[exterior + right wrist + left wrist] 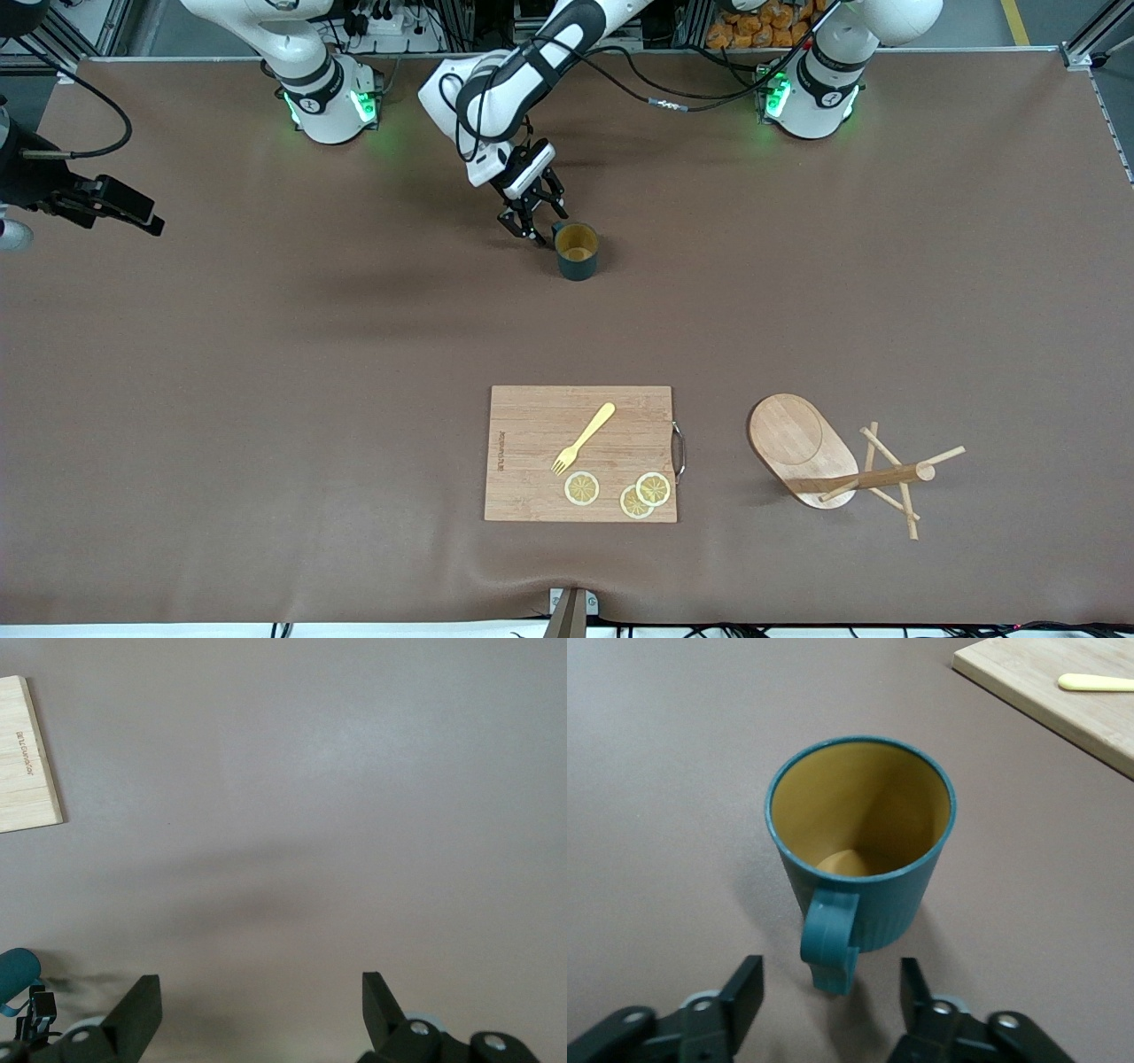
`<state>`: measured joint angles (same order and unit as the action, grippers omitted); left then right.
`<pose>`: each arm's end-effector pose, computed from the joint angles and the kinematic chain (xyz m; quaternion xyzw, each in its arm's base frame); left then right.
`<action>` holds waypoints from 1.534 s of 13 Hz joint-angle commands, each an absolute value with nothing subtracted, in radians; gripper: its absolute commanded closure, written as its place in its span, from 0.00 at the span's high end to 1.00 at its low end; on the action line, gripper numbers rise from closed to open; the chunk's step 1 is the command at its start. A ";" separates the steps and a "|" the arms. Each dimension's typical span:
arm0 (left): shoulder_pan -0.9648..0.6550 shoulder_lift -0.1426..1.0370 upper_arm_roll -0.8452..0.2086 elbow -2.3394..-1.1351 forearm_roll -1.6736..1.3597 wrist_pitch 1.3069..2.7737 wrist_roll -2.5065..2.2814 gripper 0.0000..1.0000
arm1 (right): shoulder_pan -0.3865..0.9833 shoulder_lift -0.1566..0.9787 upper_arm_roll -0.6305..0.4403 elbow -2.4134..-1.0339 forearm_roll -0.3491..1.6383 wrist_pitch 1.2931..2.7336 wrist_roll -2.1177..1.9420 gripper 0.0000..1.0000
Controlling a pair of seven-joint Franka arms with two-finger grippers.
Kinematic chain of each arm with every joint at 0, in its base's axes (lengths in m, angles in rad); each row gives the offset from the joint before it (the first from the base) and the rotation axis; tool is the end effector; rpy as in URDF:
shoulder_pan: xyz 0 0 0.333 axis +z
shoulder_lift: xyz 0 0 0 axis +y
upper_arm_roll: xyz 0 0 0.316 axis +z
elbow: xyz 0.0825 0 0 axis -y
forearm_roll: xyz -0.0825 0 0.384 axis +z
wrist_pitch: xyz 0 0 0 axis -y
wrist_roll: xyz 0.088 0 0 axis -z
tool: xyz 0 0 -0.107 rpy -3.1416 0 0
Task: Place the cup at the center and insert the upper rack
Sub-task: 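Lower the left gripper onto the mug handle and grasp it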
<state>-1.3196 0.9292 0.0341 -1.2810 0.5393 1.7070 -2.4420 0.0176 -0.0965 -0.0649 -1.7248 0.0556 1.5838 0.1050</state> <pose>0.2369 -0.6538 0.1692 -0.8350 -0.4211 -0.3190 0.1538 0.5226 -0.0204 0.6051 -0.9963 0.0768 0.0232 0.0302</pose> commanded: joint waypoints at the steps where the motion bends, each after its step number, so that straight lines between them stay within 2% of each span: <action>1: -1.330 0.965 0.058 -1.253 0.561 1.726 -2.460 0.63 | 0.000 -0.106 -0.054 -1.726 0.048 1.580 0.101 1.00; 4: -1.330 0.974 0.060 -1.253 0.561 1.735 -2.461 0.54 | -0.021 -0.103 -0.055 -1.727 0.057 1.581 0.087 1.00; 5: -1.328 0.973 0.060 -1.253 0.561 1.735 -2.459 0.47 | -0.020 -0.101 -0.055 -1.727 0.057 1.582 0.087 1.00; 6: -1.328 0.971 0.061 -1.253 0.561 1.735 -2.457 0.43 | -0.018 -0.103 -0.055 -1.727 0.057 1.577 0.087 1.00; 12: -1.327 0.971 0.067 -1.255 0.561 1.735 -2.448 0.38 | -0.012 -0.100 -0.054 -1.732 0.063 1.572 0.092 1.00; 14: -1.327 0.971 0.067 -1.255 0.561 1.735 -2.447 0.27 | 0.001 -0.094 -0.051 -1.732 0.063 1.575 0.095 1.00; 17: -1.325 0.960 0.067 -1.255 0.561 1.735 -2.442 0.03 | 0.017 -0.092 -0.051 -1.732 0.063 1.568 0.097 1.00; 20: -1.296 0.913 0.063 -1.252 0.551 1.733 -2.357 0.00 | 0.017 -0.086 -0.051 -1.732 0.063 1.571 0.095 1.00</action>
<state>-1.3149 0.9550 0.0634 -1.2511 0.5393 1.7366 -2.4106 0.0120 -0.0884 -0.0476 -1.7294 0.0580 1.5723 0.1006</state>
